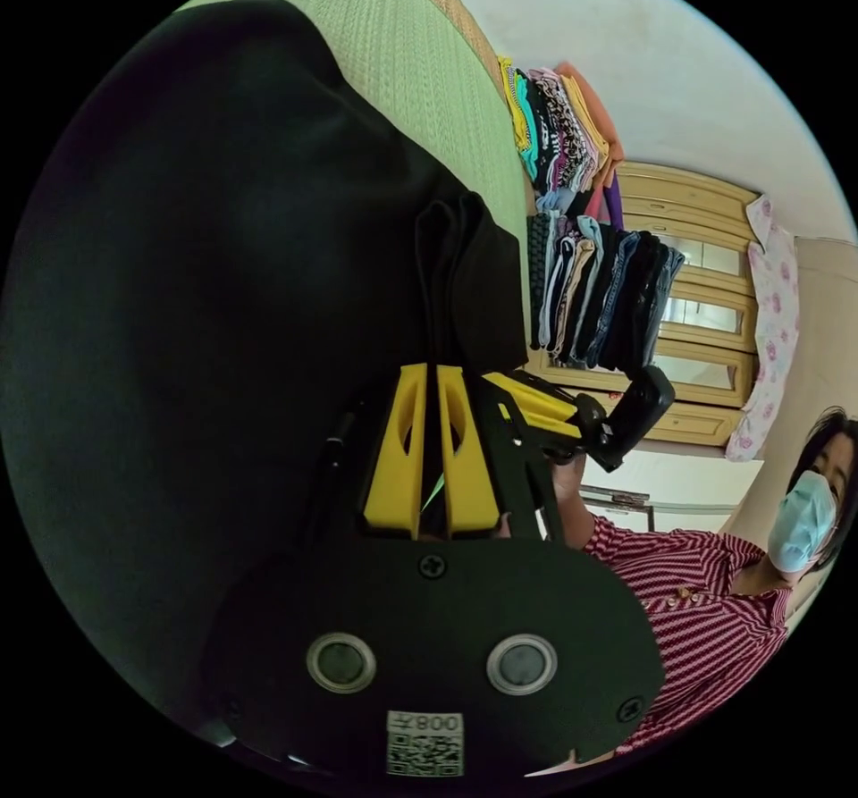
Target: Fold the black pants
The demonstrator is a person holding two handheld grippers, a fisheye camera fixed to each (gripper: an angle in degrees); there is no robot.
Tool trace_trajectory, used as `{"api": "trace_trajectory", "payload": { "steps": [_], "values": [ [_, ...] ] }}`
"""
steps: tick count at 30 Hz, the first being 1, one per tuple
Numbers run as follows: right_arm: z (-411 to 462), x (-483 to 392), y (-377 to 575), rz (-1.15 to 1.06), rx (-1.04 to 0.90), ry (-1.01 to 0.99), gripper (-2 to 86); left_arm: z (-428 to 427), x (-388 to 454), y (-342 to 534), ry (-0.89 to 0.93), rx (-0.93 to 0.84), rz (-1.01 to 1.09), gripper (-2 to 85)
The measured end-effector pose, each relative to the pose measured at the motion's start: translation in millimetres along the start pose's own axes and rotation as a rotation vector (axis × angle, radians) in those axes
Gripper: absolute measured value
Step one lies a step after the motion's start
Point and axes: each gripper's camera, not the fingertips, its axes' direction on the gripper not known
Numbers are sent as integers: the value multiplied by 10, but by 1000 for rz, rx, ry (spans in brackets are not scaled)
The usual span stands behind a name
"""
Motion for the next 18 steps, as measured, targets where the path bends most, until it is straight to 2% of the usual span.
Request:
{"api": "trace_trajectory", "payload": {
  "steps": [5, 9, 13, 15, 18],
  "values": [
    [-167, 8, 40, 12, 71, -53, 39, -51, -5, 64, -21, -1, 19, 15],
    [-417, 10, 122, -5, 156, -119, 28, -172, 60, 137, -43, 77, 67, 5],
    [-73, 44, 97, -8, 57, -122, 26, -158, 180, 120, -91, 135, 121, 2],
    [110, 134, 113, 9, 3, -149, 25, -62, 230, 71, -111, 109, 152, 2],
    [111, 268, 130, 32, -7, -205, 22, 146, 221, 11, -251, 36, 162, 1]
  ]
}}
